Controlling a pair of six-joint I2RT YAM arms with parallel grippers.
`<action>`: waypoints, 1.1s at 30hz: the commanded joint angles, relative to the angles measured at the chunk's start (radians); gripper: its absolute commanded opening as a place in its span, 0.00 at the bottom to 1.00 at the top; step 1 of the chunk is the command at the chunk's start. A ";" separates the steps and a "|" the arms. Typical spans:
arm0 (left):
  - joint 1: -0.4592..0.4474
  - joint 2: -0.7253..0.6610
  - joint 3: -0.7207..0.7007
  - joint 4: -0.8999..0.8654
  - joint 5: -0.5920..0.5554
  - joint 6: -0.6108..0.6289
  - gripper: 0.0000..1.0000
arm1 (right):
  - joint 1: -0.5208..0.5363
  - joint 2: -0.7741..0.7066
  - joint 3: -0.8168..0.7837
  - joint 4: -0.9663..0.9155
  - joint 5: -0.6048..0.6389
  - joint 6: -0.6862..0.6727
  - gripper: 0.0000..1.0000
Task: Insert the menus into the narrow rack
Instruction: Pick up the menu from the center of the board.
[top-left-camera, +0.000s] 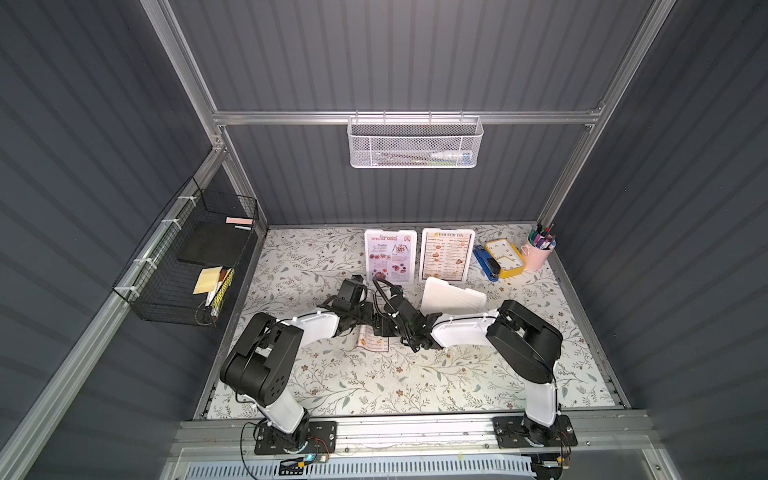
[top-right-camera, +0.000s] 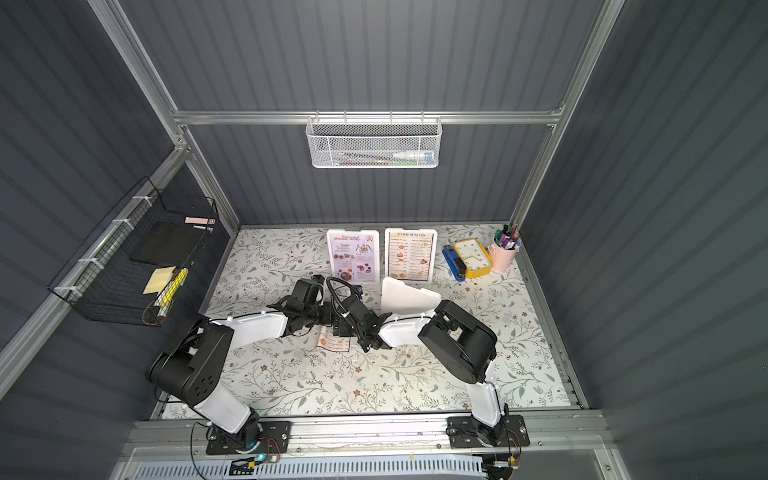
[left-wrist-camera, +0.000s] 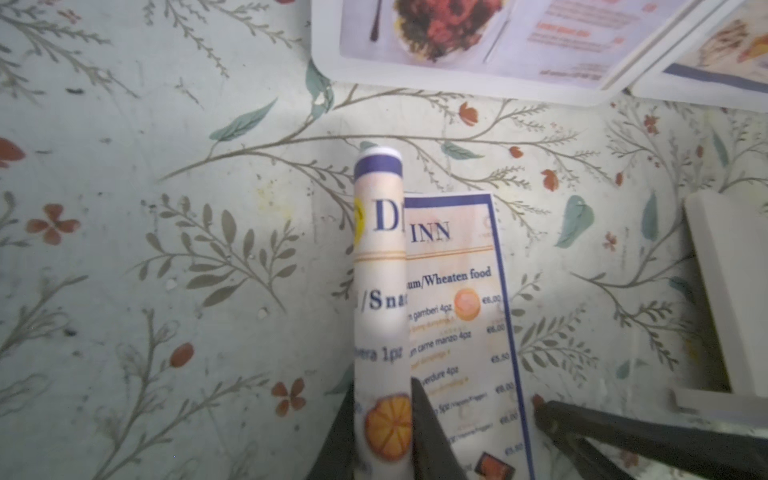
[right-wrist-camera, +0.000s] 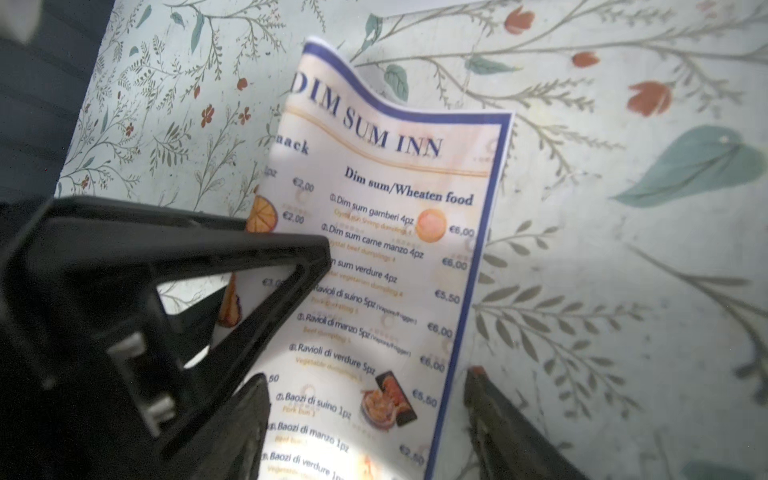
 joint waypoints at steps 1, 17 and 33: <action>-0.020 -0.073 -0.007 0.017 0.061 0.024 0.20 | 0.024 -0.035 -0.032 -0.065 -0.061 -0.011 0.77; -0.021 -0.309 -0.041 0.053 0.179 0.022 0.17 | 0.004 -0.489 -0.262 -0.084 0.028 -0.035 0.90; -0.027 -0.506 -0.024 0.105 0.444 0.029 0.20 | -0.095 -0.718 -0.425 0.180 -0.258 -0.019 0.99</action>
